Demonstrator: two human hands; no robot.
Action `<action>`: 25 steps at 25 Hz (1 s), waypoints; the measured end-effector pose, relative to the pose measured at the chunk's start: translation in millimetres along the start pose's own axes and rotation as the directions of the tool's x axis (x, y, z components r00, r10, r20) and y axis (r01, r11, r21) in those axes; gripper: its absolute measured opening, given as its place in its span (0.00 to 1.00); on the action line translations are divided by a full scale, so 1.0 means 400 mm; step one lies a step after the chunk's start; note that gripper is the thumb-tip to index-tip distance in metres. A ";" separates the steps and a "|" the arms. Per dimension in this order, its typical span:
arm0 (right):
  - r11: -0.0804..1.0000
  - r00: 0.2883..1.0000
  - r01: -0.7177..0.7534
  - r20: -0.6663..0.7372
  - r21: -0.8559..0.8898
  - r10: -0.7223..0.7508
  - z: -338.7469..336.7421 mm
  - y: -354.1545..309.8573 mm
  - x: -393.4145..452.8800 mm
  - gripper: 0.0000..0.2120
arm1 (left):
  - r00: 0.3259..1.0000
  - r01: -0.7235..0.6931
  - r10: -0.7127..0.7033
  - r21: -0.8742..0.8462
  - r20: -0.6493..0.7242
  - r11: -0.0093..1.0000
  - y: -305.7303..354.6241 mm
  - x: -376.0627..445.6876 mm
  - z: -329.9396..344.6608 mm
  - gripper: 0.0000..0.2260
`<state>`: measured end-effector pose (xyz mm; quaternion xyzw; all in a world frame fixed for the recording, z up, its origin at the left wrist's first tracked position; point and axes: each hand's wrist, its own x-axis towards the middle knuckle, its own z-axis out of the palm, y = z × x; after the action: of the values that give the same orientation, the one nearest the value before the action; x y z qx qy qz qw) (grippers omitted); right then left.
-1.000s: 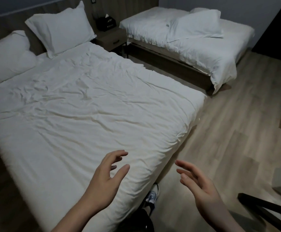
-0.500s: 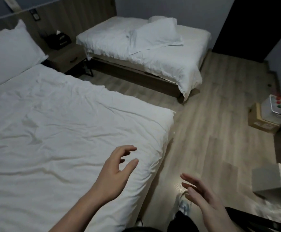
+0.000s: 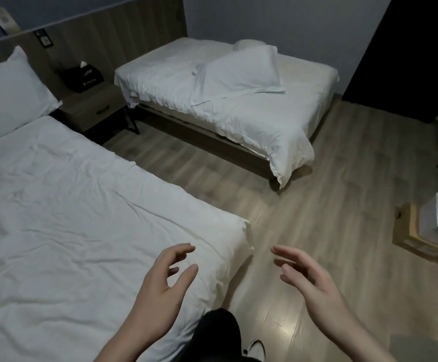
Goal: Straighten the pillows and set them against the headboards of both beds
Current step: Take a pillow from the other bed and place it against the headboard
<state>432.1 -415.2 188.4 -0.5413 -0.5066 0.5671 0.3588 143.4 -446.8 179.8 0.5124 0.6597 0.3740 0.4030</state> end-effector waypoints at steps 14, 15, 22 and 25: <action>0.995 0.980 -0.094 -0.172 0.018 0.096 -0.357 -0.081 0.655 0.16 | 0.981 -0.140 0.137 0.013 0.140 0.990 0.213 0.856 0.320 0.12; 0.995 0.978 -0.094 -0.182 0.029 0.097 -0.379 -0.088 0.704 0.15 | 0.975 -0.159 0.153 0.026 0.159 0.987 0.239 0.922 0.337 0.12; 0.997 0.990 -0.081 -0.114 0.003 0.081 -0.516 -0.142 1.069 0.14 | 0.979 -0.156 0.150 0.036 0.138 0.987 0.306 1.244 0.434 0.17; 0.996 0.994 -0.085 -0.063 -0.001 0.085 -0.597 -0.165 1.244 0.16 | 0.993 -0.096 0.094 0.038 0.066 0.995 0.304 1.360 0.486 0.21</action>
<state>578.6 120.0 150.8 -0.5807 -0.4726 0.5637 0.3489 285.2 124.1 132.6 0.5630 0.6288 0.3626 0.3952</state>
